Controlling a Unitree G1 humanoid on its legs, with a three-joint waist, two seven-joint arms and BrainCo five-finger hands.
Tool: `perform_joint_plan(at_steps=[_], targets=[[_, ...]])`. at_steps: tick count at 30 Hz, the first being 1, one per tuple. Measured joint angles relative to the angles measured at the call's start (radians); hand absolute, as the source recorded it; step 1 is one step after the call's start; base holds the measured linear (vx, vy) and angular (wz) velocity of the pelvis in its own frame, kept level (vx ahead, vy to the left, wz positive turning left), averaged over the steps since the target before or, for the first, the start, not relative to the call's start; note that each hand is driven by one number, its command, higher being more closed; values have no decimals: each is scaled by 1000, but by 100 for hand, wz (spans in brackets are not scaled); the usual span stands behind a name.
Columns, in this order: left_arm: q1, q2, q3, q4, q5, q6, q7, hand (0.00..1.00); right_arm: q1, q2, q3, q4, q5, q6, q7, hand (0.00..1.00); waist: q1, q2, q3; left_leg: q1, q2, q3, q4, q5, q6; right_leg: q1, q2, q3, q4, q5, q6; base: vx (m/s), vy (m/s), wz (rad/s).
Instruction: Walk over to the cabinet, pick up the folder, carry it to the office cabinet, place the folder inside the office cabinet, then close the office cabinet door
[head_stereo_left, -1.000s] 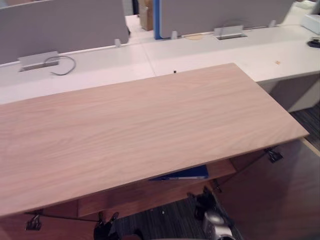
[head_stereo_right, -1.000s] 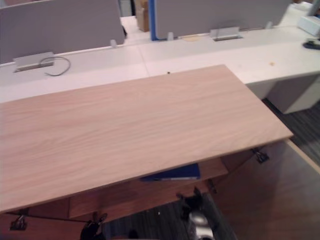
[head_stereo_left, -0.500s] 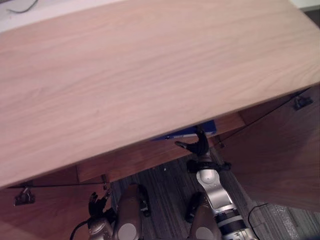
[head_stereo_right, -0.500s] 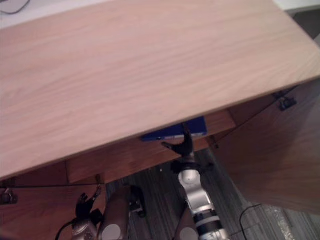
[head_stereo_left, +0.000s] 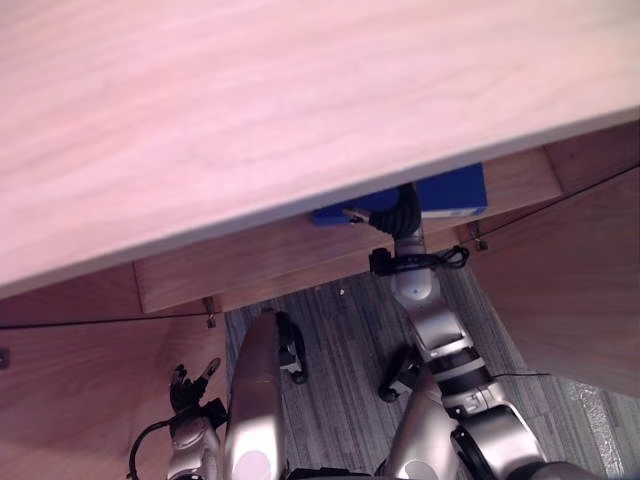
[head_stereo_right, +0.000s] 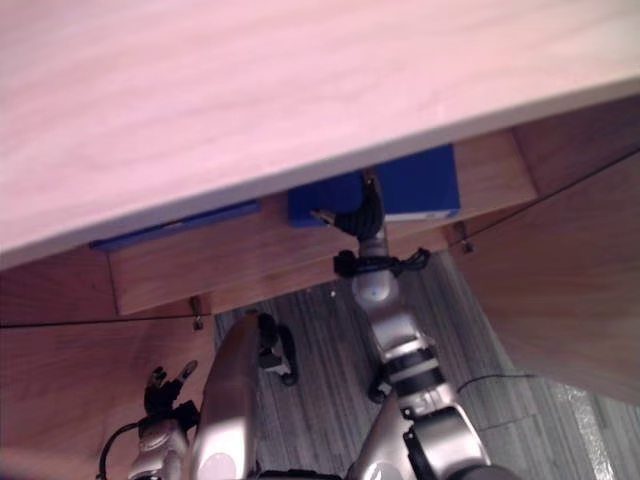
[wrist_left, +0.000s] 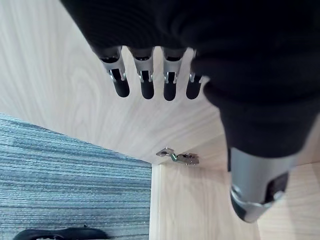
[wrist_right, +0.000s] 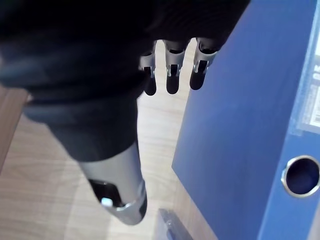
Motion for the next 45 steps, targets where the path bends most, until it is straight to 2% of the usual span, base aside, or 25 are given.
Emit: perform_joint_plan(at_steps=[2,6,11,16,20,23,26,30,34,39,45], targets=[[27,-11,-12,-119,-55,-3,13,0,-34,-4,-19,21,42,6,-11,0,7,7,7,-63,4,-6,31,1,1,-67,-1,11,36,-6,-5,0,0,0],[59,-48,-18,-277,-82,-16,42,0,-92,-22,-70,28,58,0,-34,0,7,26,25,-131,3,-18,63,1,1,-131,-5,20,74,-16,-9,21,4,6],[76,-88,-12,-369,-86,-20,80,0,-149,-81,-96,29,68,0,-39,0,16,27,25,-182,1,-23,66,8,-11,-186,-8,23,96,-31,-16,38,-32,4],[82,-99,-18,-416,-86,-20,81,0,-248,-155,-104,64,63,-1,-35,0,20,36,30,-236,3,-40,82,13,-19,-232,-4,24,124,-48,-24,25,-46,5],[102,-98,-34,-461,-85,-17,80,0,-303,-253,-84,65,26,8,-27,0,23,44,36,-274,5,-50,99,15,-21,-267,-3,27,145,-57,-24,2,-43,4],[131,-98,-48,-512,-70,-7,75,0,-325,-341,-50,64,-60,44,2,0,23,44,35,-286,4,-54,99,19,-24,-276,-3,26,147,-58,-24,0,-11,1],[160,-98,-50,-558,-57,-4,60,0,-342,-386,-26,63,-121,69,27,0,24,43,32,-297,4,-54,98,21,-27,-286,-2,27,148,-58,-23,0,0,0],[163,-98,-50,-562,-46,5,39,0,-358,-401,-19,47,-183,104,49,0,25,43,29,-302,7,-56,98,23,-27,-291,0,26,148,-58,-24,0,0,0],[162,-97,-49,-562,-35,15,36,0,-323,-395,6,-118,-241,142,47,0,21,42,29,-302,11,-54,98,25,-25,-291,4,27,147,-58,-24,3,-4,-1],[163,-92,-48,-559,-1,24,36,0,-173,-285,10,-410,-388,139,15,0,23,40,34,-284,31,-42,95,26,-24,-289,22,36,140,-54,-28,5,-15,-10],[171,-91,-36,-529,47,25,36,0,-21,-272,60,-475,-598,119,-58,0,0,40,40,-213,65,-4,62,25,-26,-264,64,61,103,-31,-38,-7,-21,-24]])
